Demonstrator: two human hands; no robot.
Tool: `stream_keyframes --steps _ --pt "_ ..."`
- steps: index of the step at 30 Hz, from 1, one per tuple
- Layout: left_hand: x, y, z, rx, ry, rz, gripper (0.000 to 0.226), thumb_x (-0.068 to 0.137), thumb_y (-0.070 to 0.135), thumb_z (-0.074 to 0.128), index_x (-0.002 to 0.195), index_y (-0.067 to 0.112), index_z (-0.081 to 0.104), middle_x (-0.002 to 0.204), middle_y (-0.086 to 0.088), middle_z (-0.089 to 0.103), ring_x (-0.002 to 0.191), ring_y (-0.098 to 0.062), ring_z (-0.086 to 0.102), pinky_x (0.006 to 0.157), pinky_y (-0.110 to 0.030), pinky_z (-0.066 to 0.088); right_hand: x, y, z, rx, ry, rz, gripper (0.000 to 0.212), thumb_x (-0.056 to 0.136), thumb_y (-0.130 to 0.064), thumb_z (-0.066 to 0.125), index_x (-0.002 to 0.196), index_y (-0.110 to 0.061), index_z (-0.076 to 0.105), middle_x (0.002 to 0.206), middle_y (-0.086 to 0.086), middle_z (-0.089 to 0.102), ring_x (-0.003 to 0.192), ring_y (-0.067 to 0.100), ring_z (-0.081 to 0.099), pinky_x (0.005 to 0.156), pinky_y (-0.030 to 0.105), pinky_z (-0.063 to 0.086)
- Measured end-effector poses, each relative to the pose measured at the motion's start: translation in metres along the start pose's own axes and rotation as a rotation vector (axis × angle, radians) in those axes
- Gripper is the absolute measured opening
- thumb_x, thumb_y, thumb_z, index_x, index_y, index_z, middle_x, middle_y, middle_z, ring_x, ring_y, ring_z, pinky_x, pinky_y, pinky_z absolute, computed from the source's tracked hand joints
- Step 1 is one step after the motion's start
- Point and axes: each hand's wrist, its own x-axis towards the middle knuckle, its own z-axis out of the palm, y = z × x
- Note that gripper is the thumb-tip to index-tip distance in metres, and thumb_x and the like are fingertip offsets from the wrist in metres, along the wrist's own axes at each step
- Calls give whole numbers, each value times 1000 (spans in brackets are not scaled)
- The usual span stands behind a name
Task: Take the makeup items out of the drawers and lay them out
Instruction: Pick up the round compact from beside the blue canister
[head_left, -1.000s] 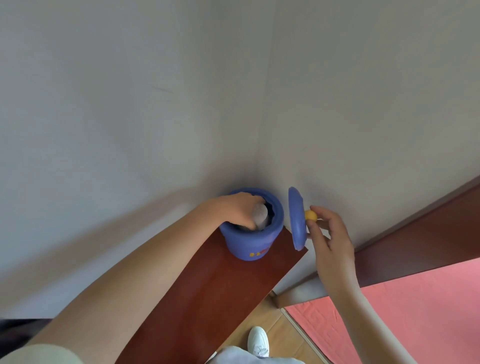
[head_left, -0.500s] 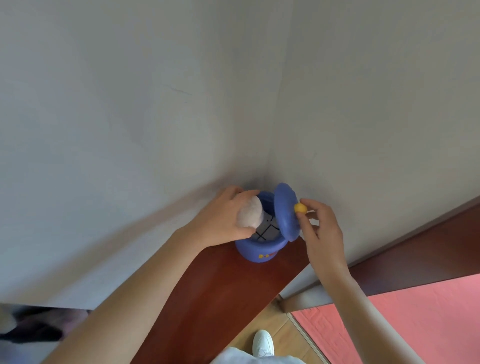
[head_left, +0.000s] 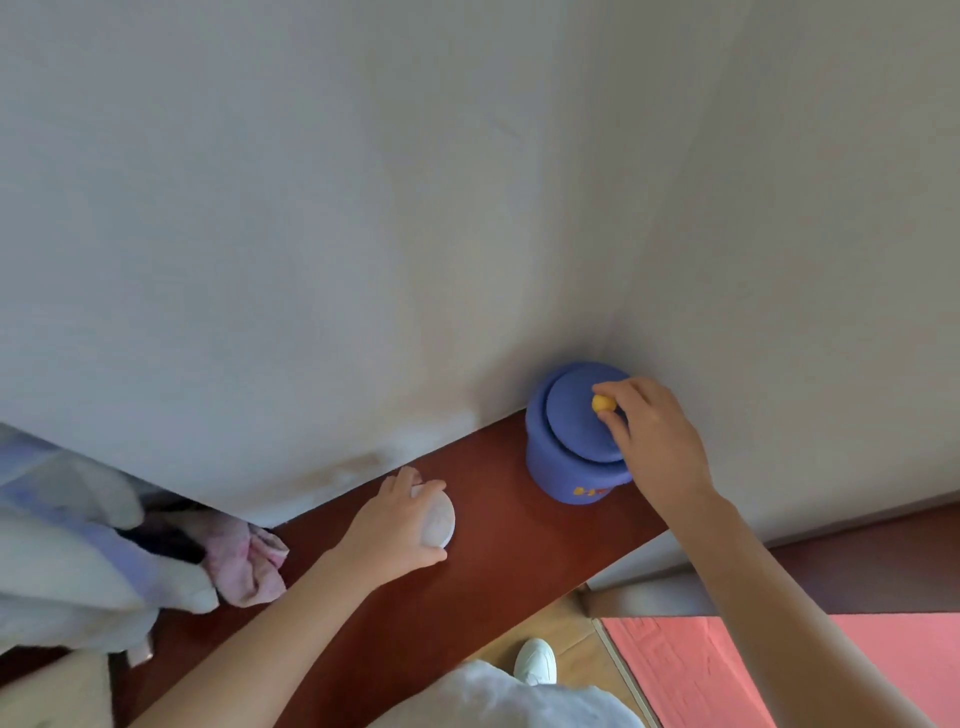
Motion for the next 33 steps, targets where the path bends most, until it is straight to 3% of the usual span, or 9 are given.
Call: stream_keyframes --steps 13,18,22,24,27,30,33 --pt "-1 -17 25 30 6 -48 83 75 44 67 145 26 26 136 -2 31 118 -19 38 90 -27 45 -2 -1 8 -46 76 -82 18 80 -3 67 96 -10 67 94 12 63 84 34 59 64 39 53" --pt "-3 -17 24 48 24 -36 88 75 53 66 147 25 22 141 -3 30 123 -20 38 94 -31 44 -3 1 8 -14 64 -79 25 84 -8 66 108 -10 65 98 13 62 89 33 56 74 41 50" --pt "-15 -14 18 26 183 -76 85 77 67 30 145 16 27 146 -6 36 130 -23 40 101 -34 39 -10 -22 7 61 125 -46 40 88 -31 49 120 -8 57 105 9 60 98 22 47 87 33 42" --pt "-25 -14 14 25 246 -98 86 76 65 21 143 12 34 142 -8 43 128 -25 44 103 -36 38 -17 -48 10 115 77 -117 44 89 -36 41 119 -8 57 112 9 60 106 18 44 93 31 39" --pt "-46 -19 10 51 338 -158 76 80 59 33 134 8 47 134 -11 53 123 -29 52 103 -41 38 -28 -93 26 173 -103 -296 42 91 -38 39 117 -11 59 115 6 61 110 14 46 94 23 37" --pt "-78 -23 3 88 414 -285 74 80 56 37 130 4 52 133 -13 56 124 -30 52 101 -43 32 -38 -133 47 171 -331 -456 53 90 -49 33 125 -16 54 128 2 55 122 14 44 101 23 36" --pt "-115 -31 -1 55 496 -429 75 80 55 39 132 2 50 136 -16 52 128 -31 48 103 -46 36 -47 -170 63 147 -518 -601 69 87 -62 24 140 -19 39 146 -2 37 137 12 28 109 20 19"
